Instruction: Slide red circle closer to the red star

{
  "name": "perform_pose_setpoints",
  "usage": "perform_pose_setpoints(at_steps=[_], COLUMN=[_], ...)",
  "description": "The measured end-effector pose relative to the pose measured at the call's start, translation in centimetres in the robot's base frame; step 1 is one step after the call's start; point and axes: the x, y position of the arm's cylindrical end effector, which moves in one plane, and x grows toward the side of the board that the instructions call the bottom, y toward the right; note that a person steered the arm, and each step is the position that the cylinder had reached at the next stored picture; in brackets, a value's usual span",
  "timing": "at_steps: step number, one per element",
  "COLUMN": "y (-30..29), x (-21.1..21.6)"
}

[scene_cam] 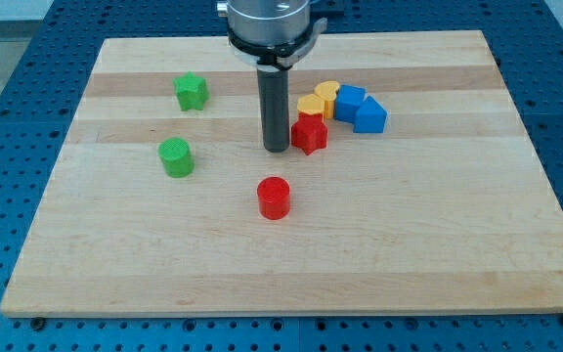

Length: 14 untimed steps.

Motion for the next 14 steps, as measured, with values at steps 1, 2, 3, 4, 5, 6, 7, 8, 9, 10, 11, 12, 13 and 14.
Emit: perform_pose_setpoints(at_steps=[1,2,3,4,5,6,7,8,9,10,11,12,13,14], y=[-2.4,-3.4,-3.4,-3.4,-3.4,-2.7,-1.9,-1.8,-1.8,-3.2,-4.1,-3.0,-1.6,-0.2], x=[0.1,1.9,4.8,7.3,9.2,9.8,9.2,8.2,8.2,8.2,8.8,8.9,8.0,7.0])
